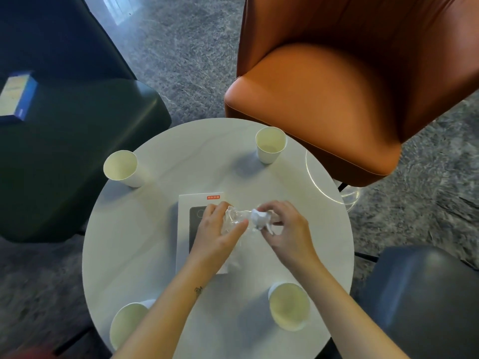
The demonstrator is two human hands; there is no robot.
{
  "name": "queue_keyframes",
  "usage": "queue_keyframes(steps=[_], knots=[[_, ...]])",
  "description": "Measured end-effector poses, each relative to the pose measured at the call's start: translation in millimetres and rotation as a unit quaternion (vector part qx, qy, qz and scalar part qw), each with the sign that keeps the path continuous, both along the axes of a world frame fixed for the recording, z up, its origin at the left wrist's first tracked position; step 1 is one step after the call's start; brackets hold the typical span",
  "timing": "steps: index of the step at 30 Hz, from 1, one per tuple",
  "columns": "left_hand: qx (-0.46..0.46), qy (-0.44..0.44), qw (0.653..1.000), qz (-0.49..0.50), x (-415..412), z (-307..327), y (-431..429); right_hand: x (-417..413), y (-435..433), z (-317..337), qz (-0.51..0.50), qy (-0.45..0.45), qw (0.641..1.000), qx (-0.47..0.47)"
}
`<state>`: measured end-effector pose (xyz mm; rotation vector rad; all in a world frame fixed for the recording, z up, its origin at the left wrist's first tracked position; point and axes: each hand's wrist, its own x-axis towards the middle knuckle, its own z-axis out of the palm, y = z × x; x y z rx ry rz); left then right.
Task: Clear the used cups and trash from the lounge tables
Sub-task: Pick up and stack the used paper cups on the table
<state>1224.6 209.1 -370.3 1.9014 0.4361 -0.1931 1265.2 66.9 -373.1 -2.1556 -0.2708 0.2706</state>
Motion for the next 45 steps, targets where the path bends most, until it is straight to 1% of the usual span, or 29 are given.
queue_keyframes(steps=[3, 5, 7, 9, 11, 13, 14, 15, 17, 19, 20, 22, 24, 26, 28, 29, 30, 32, 33, 35, 36, 38, 42, 43, 45], knots=[[-0.047, 0.002, 0.998, 0.036, -0.6, 4.3, 3.5, -12.4, 24.0, 9.4, 0.02, 0.05, 0.996, 0.076], [-0.049, 0.016, 0.997, 0.065, -2.0, 4.6, 9.1, -19.9, 32.2, 11.2, 0.034, 0.093, 0.989, 0.106], [-0.054, 0.022, 0.995, 0.076, -4.6, 5.8, 15.7, -28.7, 38.6, 12.3, 0.069, 0.116, 0.983, 0.127], [-0.051, 0.015, 0.996, 0.071, -8.5, 9.5, 22.6, -37.9, 45.0, 14.9, 0.112, 0.14, 0.975, 0.132], [-0.06, 0.003, 0.995, 0.077, -13.0, 11.4, 29.7, -42.3, 49.9, 16.2, 0.129, 0.146, 0.974, 0.114], [-0.077, -0.01, 0.992, 0.103, -16.4, 14.5, 36.9, -40.5, 53.0, 17.3, 0.108, 0.108, 0.986, 0.062], [-0.085, -0.015, 0.989, 0.119, -17.8, 16.9, 41.0, -38.2, 55.0, 17.7, 0.094, 0.099, 0.989, 0.053], [-0.1, -0.018, 0.986, 0.128, -19.0, 19.6, 45.4, -35.4, 57.6, 18.4, 0.091, 0.112, 0.988, 0.062], [-0.145, -0.028, 0.982, 0.119, -22.3, 25.7, 54.0, -29.9, 65.4, 18.4, 0.128, 0.19, 0.967, 0.113], [-0.194, -0.045, 0.975, 0.101, -26.9, 29.5, 60.5, -27.4, 76.4, 17.5, 0.185, 0.26, 0.932, 0.173], [-0.212, -0.048, 0.971, 0.1, -29.1, 31.2, 63.5, -27.9, 82.9, 16.6, 0.201, 0.281, 0.919, 0.192], [-0.227, -0.049, 0.965, 0.12, -31.5, 33.8, 69.5, -33.9, 96.4, 14.3, 0.197, 0.307, 0.904, 0.222], [-0.205, -0.053, 0.966, 0.151, -32.1, 34.9, 77.6, -43.2, 107.5, 10.5, 0.167, 0.326, 0.895, 0.256], [-0.115, -0.067, 0.98, 0.15, -31.8, 33.6, 88.3, -50.2, 115.2, 8.9, 0.135, 0.333, 0.889, 0.284], [-0.035, -0.074, 0.989, 0.12, -31.8, 32.3, 97.1, -52.0, 121.0, 9.7, 0.119, 0.31, 0.898, 0.29], [-0.024, -0.067, 0.992, 0.107, -32.5, 31.9, 100.8, -52.5, 124.7, 10.0, 0.117, 0.292, 0.905, 0.286], [-0.028, -0.055, 0.993, 0.098, -32.9, 31.0, 104.1, -52.8, 128.7, 10.4, 0.114, 0.274, 0.915, 0.273], [-0.068, -0.026, 0.993, 0.092, -33.4, 28.7, 112.1, -53.3, 138.9, 13.5, 0.097, 0.233, 0.939, 0.235], [-0.096, -0.008, 0.992, 0.086, -33.0, 28.3, 116.2, -53.2, 144.4, 15.0, 0.091, 0.189, 0.955, 0.208], [-0.132, 0.022, 0.989, 0.056, -31.7, 25.3, 123.6, -52.8, 155.9, 13.7, 0.087, 0.051, 0.983, 0.154], [-0.13, 0.029, 0.99, 0.036, -30.7, 23.0, 125.6, -52.9, 161.0, 11.6, 0.084, -0.01, 0.987, 0.137], [-0.113, 0.036, 0.993, 0.008, -28.8, 20.4, 130.7, -52.5, 170.9, 7.9, 0.074, -0.077, 0.988, 0.115], [-0.068, 0.075, 0.995, -0.001, -26.9, 15.1, 145.4, -47.7, 184.7, -1.0, 0.075, -0.11, 0.984, 0.115], [-0.069, 0.08, 0.994, -0.003, -26.9, 14.1, 148.7, -45.3, 187.0, -3.6, 0.077, -0.109, 0.985, 0.112], [-0.108, 0.072, 0.992, -0.005, -25.6, 13.9, 156.5, -39.2, 191.6, -9.6, 0.073, -0.089, 0.988, 0.105]])
